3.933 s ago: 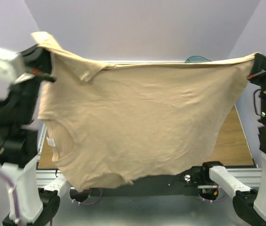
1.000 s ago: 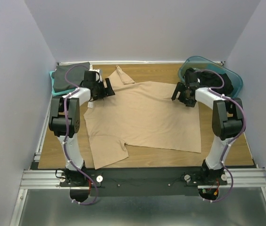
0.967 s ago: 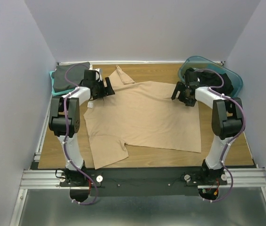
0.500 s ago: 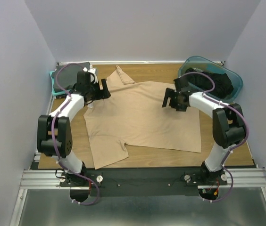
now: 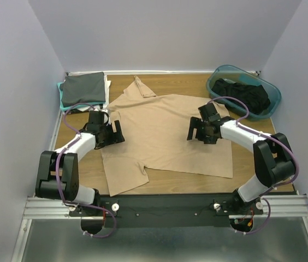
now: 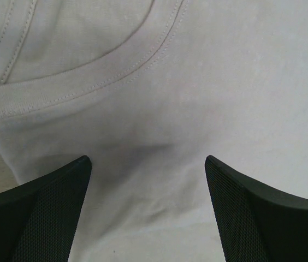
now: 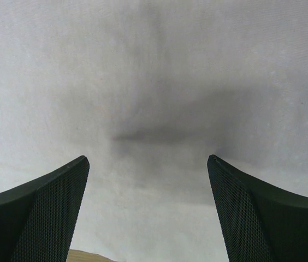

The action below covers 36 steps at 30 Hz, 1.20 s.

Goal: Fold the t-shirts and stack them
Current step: Fold the tshirt

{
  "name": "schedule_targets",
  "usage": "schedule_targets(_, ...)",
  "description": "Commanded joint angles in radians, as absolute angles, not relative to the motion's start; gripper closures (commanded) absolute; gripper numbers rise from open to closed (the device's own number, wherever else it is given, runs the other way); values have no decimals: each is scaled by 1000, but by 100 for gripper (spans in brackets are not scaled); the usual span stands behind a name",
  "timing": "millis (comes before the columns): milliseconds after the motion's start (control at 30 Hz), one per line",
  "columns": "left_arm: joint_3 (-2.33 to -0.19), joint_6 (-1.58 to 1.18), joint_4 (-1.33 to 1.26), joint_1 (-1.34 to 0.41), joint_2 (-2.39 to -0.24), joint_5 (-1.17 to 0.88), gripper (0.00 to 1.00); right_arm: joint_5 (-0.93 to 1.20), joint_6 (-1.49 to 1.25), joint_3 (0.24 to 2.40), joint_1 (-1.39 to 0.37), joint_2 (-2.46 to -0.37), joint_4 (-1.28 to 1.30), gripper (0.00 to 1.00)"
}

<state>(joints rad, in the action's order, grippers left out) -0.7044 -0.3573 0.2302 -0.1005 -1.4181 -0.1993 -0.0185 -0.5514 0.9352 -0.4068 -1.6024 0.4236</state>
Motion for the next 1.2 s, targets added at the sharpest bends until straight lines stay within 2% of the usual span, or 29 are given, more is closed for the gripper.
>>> schedule_targets(0,-709,-394,169,-106,-1460,-161,7,-87,-564,930,-416,-1600,445,5)
schedule_targets(200,-785,-357,161,-91,-1626,-143,7,-133,-565,951,-416,-1703,443,5)
schedule_targets(433,-853,-377,115,-84,-1715,-153,7,-207,-528,989,-413,-1802,445,2)
schedule_targets(867,-1152,-307,170,-84,-1904,-150,7,-239,-528,1186,-357,-1954,454,2)
schedule_targets(1067,-1232,-299,189,-86,-1888,-155,7,-218,-489,1264,-339,-1980,460,2)
schedule_targets(1167,-1203,-299,207,-86,-1780,-121,7,-174,-474,1304,-337,-1974,462,1)
